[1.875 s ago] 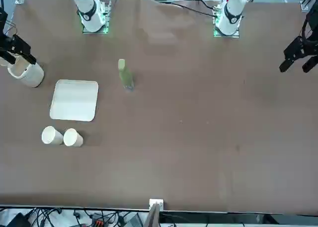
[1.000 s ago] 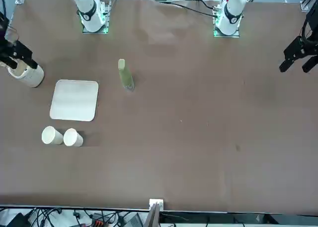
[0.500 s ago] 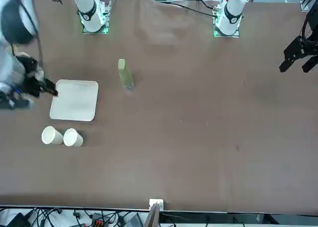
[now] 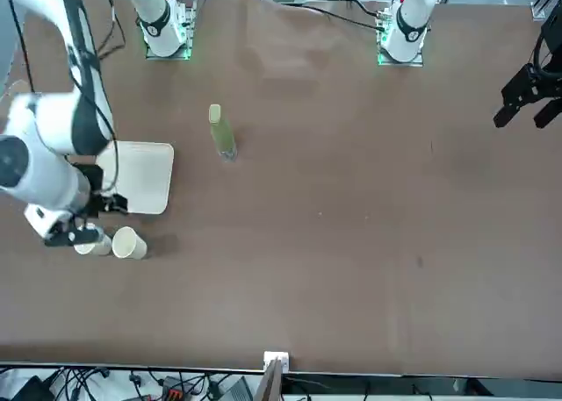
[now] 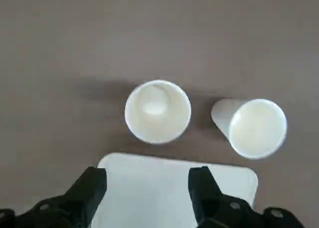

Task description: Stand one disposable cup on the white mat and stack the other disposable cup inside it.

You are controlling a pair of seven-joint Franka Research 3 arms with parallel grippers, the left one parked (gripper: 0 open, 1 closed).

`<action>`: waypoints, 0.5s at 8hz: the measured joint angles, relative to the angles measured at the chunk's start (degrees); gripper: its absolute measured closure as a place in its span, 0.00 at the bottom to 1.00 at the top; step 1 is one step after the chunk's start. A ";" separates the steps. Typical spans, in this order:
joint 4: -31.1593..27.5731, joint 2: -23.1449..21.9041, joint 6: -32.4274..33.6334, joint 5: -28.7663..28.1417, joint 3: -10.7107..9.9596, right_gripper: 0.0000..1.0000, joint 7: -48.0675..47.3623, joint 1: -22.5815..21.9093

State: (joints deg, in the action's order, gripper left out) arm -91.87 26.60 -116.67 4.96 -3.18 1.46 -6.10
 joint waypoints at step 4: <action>0.27 4.70 -8.40 -0.16 -0.06 0.04 -4.16 -0.75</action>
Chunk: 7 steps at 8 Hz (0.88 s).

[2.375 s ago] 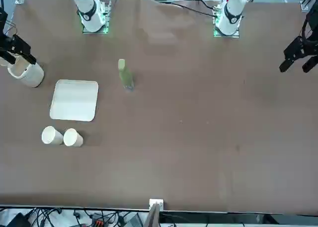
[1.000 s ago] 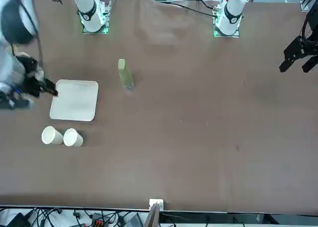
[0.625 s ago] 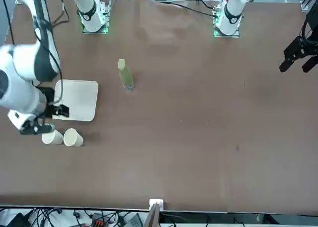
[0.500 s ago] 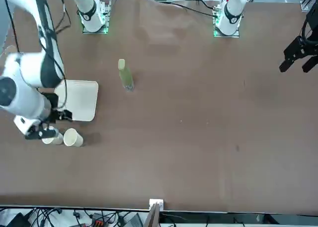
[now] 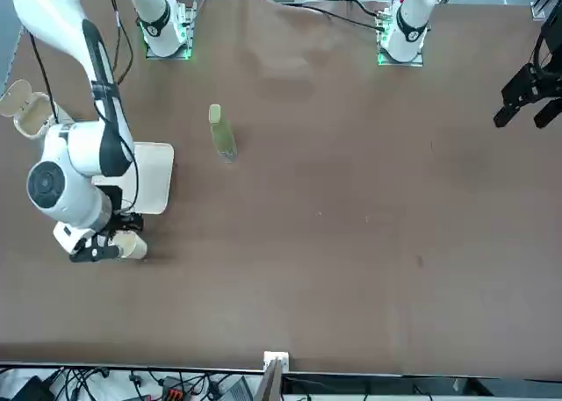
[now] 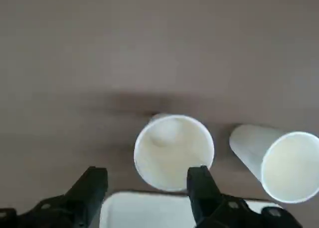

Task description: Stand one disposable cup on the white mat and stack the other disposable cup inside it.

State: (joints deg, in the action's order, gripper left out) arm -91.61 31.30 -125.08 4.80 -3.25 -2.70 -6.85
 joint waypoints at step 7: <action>0.13 4.41 -6.33 -3.96 -0.43 0.41 -1.96 0.32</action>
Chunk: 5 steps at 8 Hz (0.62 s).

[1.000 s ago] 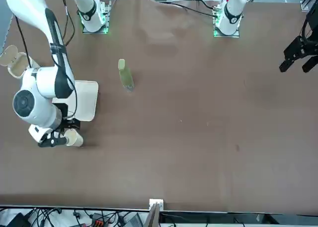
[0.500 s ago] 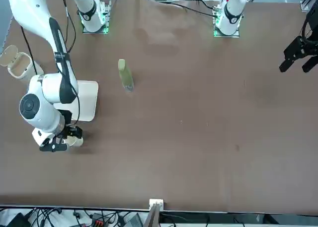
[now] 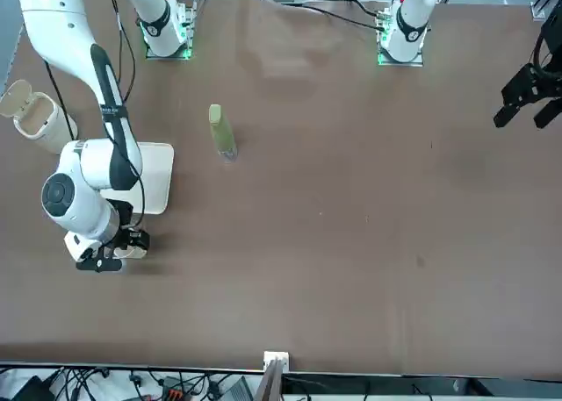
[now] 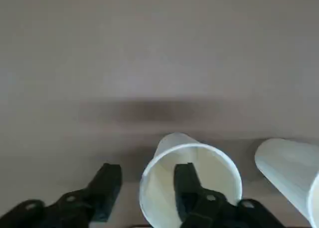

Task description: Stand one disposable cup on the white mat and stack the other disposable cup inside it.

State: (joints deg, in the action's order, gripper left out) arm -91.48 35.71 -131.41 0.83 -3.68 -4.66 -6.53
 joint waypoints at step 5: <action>0.57 -0.39 1.62 -0.65 -0.08 0.99 -0.07 0.72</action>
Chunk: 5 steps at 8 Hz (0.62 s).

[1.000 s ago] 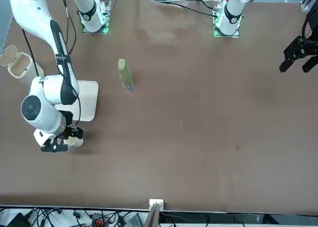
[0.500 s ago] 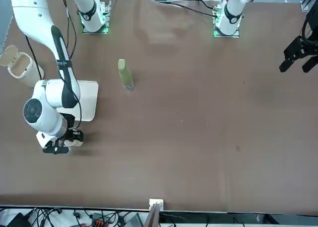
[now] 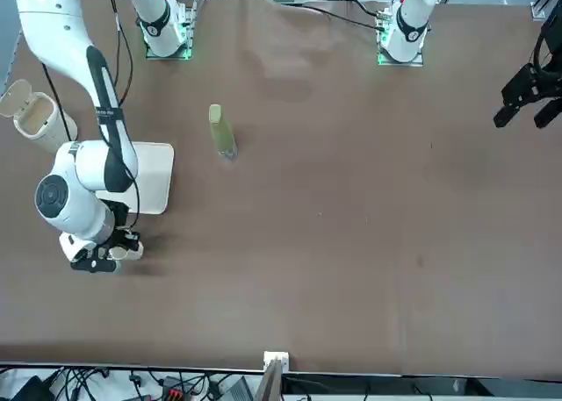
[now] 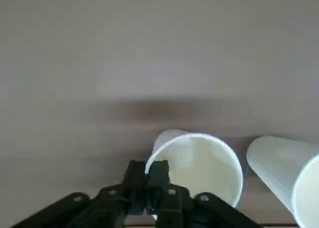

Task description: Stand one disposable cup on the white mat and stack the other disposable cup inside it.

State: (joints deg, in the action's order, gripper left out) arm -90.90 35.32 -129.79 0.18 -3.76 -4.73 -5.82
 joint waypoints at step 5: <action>-0.88 -11.03 16.73 -0.18 -0.55 0.99 -0.14 1.93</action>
State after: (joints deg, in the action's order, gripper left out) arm -91.78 24.29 -113.06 0.00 -4.31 -4.87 -3.89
